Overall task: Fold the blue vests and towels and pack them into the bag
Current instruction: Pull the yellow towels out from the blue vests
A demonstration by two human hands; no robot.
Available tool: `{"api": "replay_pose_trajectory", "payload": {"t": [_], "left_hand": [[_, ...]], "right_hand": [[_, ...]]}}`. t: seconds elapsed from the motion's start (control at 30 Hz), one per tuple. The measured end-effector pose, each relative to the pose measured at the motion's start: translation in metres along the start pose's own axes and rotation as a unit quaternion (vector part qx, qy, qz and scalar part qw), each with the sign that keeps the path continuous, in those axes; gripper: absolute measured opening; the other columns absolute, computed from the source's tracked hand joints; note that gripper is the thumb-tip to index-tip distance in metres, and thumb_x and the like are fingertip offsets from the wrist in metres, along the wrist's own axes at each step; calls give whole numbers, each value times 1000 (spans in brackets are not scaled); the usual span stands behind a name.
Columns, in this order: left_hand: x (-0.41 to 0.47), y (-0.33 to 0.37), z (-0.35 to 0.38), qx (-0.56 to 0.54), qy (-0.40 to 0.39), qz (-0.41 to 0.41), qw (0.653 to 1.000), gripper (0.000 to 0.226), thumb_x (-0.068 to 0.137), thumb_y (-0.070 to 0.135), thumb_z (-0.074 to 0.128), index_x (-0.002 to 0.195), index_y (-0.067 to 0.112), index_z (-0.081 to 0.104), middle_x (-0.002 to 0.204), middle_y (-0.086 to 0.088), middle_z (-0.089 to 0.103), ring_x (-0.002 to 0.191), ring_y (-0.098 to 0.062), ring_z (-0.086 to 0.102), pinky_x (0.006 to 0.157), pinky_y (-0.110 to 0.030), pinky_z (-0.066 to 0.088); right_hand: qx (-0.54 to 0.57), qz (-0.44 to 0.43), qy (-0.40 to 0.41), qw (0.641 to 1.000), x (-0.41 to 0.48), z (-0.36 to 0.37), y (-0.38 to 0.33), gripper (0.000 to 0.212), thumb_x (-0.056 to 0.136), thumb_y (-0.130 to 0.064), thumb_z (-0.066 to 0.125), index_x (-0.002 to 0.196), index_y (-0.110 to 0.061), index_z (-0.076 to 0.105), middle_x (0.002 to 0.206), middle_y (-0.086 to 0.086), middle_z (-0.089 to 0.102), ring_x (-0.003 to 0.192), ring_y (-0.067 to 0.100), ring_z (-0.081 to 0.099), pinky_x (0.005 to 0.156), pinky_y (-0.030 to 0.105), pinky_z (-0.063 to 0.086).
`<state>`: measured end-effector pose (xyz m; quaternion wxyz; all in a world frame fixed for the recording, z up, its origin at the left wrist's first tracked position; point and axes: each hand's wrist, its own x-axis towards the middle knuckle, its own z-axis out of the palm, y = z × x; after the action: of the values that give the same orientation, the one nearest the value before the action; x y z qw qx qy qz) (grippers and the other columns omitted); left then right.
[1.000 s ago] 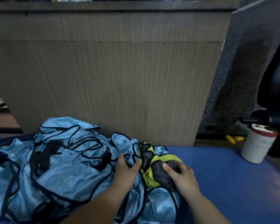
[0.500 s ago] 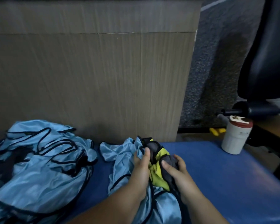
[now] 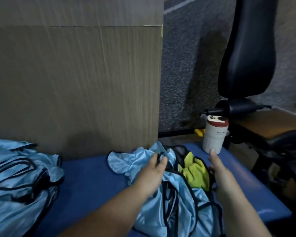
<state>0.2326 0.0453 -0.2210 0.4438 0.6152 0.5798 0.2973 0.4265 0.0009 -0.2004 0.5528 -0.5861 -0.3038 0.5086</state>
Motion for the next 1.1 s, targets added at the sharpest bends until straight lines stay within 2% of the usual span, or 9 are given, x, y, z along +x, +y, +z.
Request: {"api": "replay_pose_trajectory", "payload": {"t": [0.07,0.17,0.3,0.43,0.6,0.7,0.77,0.97,1.1], "left_hand": [[8,-2,-8,209,124,48,969,58,93,67,30,145,41,35,147,5,46,133,-26,41,109,-42,34],[19,-7,-18,258,230,31,938,56,90,69,37,141,45,37,145,5,37,133,-28,31,110,-45,26],[34,-25,-31,203,189,-105,955,96,71,90,31,152,41,12,163,1,2,147,-36,2,118,-55,2],[38,-39,-21,137,125,-169,968,104,72,91,29,154,33,0,161,-8,18,147,-37,14,119,-52,7],[53,-33,23,-105,50,-109,987,105,66,92,43,153,39,16,150,2,39,132,-31,46,111,-47,36],[42,-6,48,-215,29,-115,969,135,35,103,45,152,42,17,152,1,38,133,-29,46,109,-50,39],[26,19,59,-247,1,-103,964,123,48,95,44,153,38,12,154,-1,35,133,-27,45,107,-45,42],[34,56,105,-348,-91,-36,932,117,39,97,59,143,47,37,142,5,52,123,-20,56,103,-46,47],[32,77,118,-251,-100,-18,963,115,51,98,43,151,49,11,154,9,33,138,-24,39,113,-50,34]], "right_hand": [[-46,-31,-35,998,1,-8,4,93,68,-71,56,149,-32,33,159,-1,28,144,23,29,102,42,30],[-158,-68,-90,981,-1,-12,11,113,52,-76,73,148,-44,23,161,-7,13,146,23,21,106,42,30],[-328,-75,-159,928,1,-11,22,142,43,-67,84,152,-41,-2,159,-11,-10,149,19,2,117,43,22],[-424,-63,-145,892,5,-5,38,158,32,-65,89,149,-47,-15,157,-13,-24,150,22,-2,118,47,24],[-404,-116,-57,906,12,-6,45,125,58,-21,88,150,-45,6,153,-8,3,121,25,44,87,33,47],[-304,-151,19,940,24,-17,43,90,67,-8,77,139,-35,30,137,5,35,96,20,50,73,32,45],[-216,-174,64,959,31,-27,38,71,72,-7,79,123,-30,36,126,6,50,94,19,56,65,29,45],[-68,-255,154,952,28,-64,10,67,77,-3,79,122,-35,41,109,-5,59,93,14,59,73,27,44],[-49,-261,178,948,30,-85,2,66,81,-2,74,119,-48,45,108,-12,62,89,1,59,67,19,44]]}}
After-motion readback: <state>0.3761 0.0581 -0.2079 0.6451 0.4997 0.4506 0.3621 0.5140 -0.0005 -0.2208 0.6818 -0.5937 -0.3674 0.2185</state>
